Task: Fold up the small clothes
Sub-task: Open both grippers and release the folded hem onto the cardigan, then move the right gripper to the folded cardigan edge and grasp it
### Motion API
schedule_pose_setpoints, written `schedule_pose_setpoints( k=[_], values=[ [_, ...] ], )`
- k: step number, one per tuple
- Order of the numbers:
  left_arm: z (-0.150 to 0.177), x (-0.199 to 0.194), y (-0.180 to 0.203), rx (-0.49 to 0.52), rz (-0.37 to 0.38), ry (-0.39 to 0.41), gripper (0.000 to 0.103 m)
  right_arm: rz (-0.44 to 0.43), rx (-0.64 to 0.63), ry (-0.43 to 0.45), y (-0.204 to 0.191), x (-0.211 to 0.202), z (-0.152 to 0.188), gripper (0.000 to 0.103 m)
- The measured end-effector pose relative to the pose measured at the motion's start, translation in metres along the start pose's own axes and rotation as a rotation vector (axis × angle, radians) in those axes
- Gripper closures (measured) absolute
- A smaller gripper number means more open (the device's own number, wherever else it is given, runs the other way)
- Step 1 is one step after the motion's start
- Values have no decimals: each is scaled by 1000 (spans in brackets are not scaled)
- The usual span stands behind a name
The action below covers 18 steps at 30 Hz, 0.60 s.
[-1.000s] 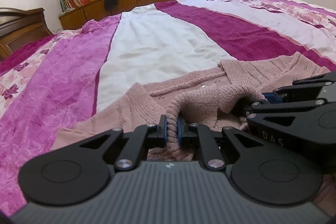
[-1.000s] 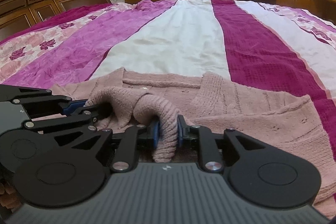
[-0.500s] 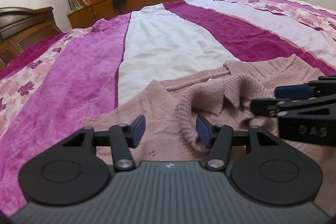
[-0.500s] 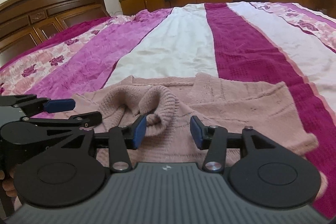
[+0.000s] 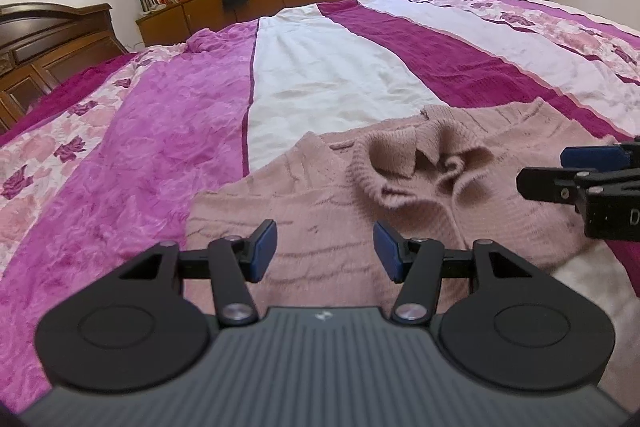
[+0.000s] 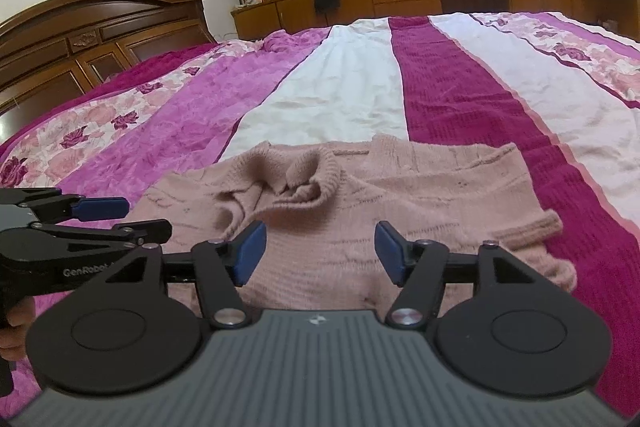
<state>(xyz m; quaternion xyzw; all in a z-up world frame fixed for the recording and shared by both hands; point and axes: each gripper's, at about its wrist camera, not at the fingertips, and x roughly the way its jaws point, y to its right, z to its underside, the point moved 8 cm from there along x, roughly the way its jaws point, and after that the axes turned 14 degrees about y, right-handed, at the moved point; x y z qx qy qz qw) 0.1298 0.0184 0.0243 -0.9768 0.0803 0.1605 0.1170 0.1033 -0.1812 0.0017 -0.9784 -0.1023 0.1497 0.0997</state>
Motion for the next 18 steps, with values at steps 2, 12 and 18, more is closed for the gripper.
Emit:
schedule_pose_setpoints(
  k=[2,12,18],
  values=[
    [4,-7,-1,-9,2,-6,47,-1,-2,-3,0,-6,2,35],
    [16,-26,1,-13,19,-29,47,-3,-44,-21,-3,-26,12,35],
    [22,-33,8,-4,41,-32,47,-23,-133,-32,-14,-31,22,34]
  ],
)
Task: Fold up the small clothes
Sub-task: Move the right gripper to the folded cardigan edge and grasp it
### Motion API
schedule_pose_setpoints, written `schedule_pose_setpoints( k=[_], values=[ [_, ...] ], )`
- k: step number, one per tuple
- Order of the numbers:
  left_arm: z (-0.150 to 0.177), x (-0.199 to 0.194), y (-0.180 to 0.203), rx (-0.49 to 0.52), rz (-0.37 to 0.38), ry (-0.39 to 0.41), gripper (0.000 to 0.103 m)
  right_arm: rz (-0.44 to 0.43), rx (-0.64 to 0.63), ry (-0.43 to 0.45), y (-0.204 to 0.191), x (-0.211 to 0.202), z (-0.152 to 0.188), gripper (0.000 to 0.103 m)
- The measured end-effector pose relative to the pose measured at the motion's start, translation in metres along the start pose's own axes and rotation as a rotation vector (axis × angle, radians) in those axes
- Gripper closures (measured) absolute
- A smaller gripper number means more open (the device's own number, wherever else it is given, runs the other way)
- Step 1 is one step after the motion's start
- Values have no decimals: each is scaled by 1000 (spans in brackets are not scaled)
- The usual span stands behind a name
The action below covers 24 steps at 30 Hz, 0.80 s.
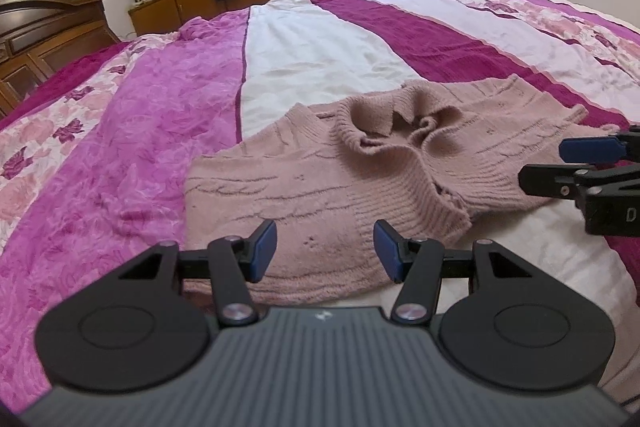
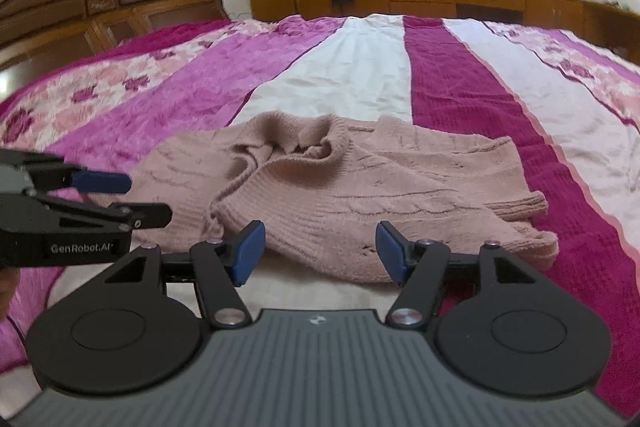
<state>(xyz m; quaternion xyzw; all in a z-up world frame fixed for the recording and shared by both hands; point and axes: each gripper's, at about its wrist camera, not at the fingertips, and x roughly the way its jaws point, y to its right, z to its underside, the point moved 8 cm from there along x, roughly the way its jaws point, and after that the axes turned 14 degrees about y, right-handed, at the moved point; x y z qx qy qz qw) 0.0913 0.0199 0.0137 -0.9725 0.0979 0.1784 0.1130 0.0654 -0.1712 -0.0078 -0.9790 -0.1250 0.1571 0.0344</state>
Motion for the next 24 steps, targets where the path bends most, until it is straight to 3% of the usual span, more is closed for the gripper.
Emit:
schedule_pose_setpoints(
  k=[10,21,23,24],
  values=[
    [7,-6,20,51,81,7,47,-32,-222,-20,-26,13,14,34],
    [17,-2,20,64,68,-17,47,-51,-266,-12,-29,37,16,36],
    [18,-2,20,58,69,-19,47,-53,-245,-1,-27,39,14,57],
    [18,-1,19,58,68,-19,47,-47,-234,-4,-26,40,14,61]
  ],
)
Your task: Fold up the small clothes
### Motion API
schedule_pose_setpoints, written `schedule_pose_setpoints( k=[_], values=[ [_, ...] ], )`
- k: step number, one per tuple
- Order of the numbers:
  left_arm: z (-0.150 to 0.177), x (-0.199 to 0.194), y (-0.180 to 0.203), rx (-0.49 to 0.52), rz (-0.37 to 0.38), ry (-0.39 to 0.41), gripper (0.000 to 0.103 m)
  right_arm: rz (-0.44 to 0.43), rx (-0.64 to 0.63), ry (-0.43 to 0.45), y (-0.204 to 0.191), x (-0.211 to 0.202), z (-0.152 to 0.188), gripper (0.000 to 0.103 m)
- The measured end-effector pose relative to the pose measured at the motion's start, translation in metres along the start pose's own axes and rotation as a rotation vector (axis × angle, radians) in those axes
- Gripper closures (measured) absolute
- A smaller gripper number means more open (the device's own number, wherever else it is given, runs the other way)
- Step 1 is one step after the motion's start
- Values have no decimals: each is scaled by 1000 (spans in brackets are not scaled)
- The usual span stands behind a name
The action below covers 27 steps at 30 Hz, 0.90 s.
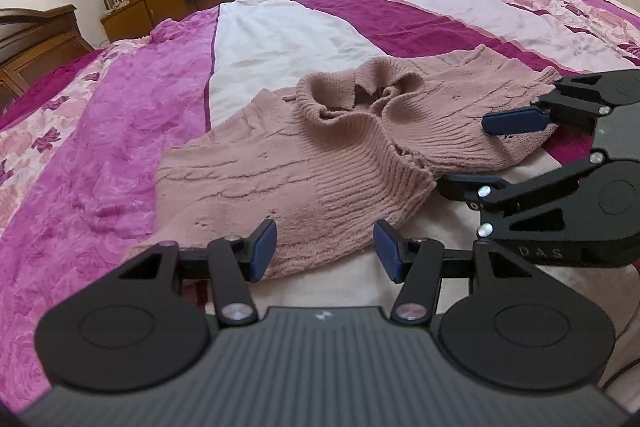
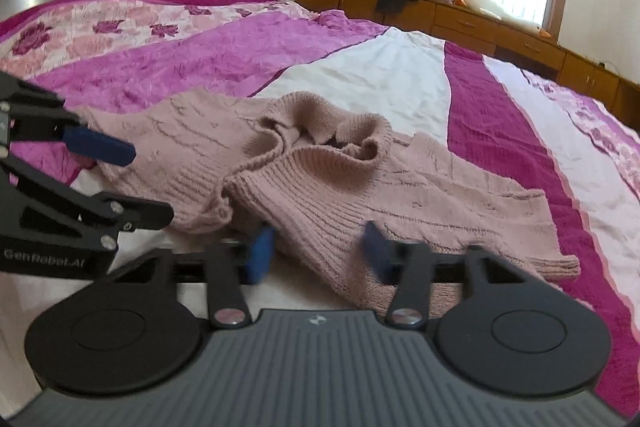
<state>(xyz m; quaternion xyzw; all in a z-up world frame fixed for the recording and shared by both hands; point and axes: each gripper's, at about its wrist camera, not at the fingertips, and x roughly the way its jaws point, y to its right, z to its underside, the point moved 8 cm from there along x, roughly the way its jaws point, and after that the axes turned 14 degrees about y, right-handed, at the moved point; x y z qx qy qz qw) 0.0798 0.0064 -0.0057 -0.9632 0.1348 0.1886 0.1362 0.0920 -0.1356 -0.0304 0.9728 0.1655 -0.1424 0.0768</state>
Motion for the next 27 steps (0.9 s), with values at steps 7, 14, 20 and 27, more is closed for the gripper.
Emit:
schedule_pose_setpoints(
  k=[7,14,20,27],
  values=[
    [0,2,0,-8,-5,0,47,21,77,-5,13,4,2,87],
    [-5,-4,14,-5,76,48,47,22,169,-3,23,5,-2,90],
    [2,7,38,127,95,73,47,28,206,6,30,4,-7,91],
    [10,21,52,286,26,118,46,49,220,18,45,4,-14,93]
  ],
)
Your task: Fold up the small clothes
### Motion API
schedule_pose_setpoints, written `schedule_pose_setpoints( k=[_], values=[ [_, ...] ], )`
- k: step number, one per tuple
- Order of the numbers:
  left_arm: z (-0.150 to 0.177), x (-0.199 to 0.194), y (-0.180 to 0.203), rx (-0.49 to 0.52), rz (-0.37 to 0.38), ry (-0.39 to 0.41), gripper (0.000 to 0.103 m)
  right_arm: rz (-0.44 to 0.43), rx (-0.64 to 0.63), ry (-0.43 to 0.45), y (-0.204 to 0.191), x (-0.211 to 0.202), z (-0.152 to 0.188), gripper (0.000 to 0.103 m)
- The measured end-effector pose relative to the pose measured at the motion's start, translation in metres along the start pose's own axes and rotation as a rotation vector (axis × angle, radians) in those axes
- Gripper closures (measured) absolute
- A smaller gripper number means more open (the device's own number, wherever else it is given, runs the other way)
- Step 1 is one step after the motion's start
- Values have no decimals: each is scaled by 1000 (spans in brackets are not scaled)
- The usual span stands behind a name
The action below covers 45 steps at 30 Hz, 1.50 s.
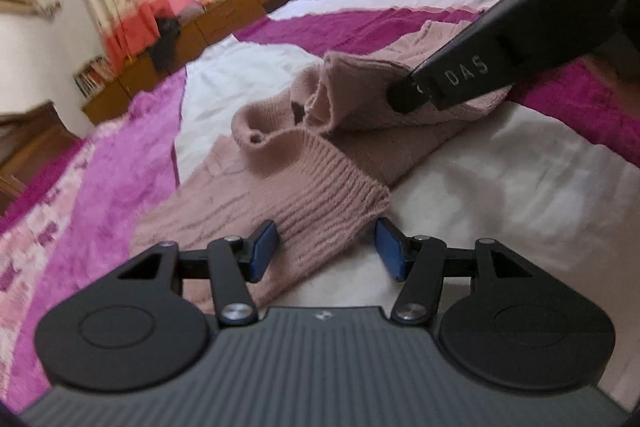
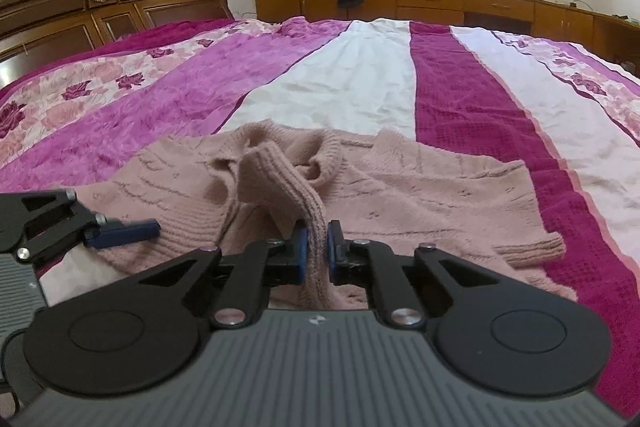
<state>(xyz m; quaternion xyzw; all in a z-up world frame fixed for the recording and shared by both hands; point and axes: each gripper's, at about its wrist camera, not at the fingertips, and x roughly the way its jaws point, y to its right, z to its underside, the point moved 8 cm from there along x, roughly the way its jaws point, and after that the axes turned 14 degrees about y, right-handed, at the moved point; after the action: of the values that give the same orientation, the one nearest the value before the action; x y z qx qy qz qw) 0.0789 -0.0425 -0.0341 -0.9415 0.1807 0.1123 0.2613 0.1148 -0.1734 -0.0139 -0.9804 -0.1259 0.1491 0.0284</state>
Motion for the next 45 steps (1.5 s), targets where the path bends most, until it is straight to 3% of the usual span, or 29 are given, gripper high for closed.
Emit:
schedule_pose_setpoints(
  k=[1,2,3,4,8,15,25,33,37,40,42,45],
  values=[
    [-1,0,-1,4,-6,8,47,3,0,1,2,0,-1,93],
    [-2,0,-2,2,-7,18,56,7,-3,4,4,1,-3,94],
    [-3,-1,-4,-1,0,24,67,10,-10,7,6,2,-4,94],
    [-3,-1,-6,-10,8,21,89,13,-20,11,8,3,-7,94],
    [-11,-4,-24,-96,22,29,91,27,-75,33,17,7,-21,95],
    [-32,15,-94,-99,-138,55,92,112,-251,80,42,25,-55,95],
    [-28,72,-183,-79,-307,-12,92,277,-237,62,114,77,-60,95],
    [18,122,-200,-127,-327,-127,92,321,-186,-122,163,129,-14,95],
    [46,135,-201,-230,-308,-211,90,326,-132,-144,175,138,-11,93],
    [51,135,-197,-223,-301,-221,90,319,-121,-150,176,139,-10,92],
    [50,134,-198,-226,-297,-230,89,318,-112,-148,172,135,-10,87],
    [49,133,-202,-264,-297,-244,85,325,-100,-133,171,130,-14,68]
  ],
)
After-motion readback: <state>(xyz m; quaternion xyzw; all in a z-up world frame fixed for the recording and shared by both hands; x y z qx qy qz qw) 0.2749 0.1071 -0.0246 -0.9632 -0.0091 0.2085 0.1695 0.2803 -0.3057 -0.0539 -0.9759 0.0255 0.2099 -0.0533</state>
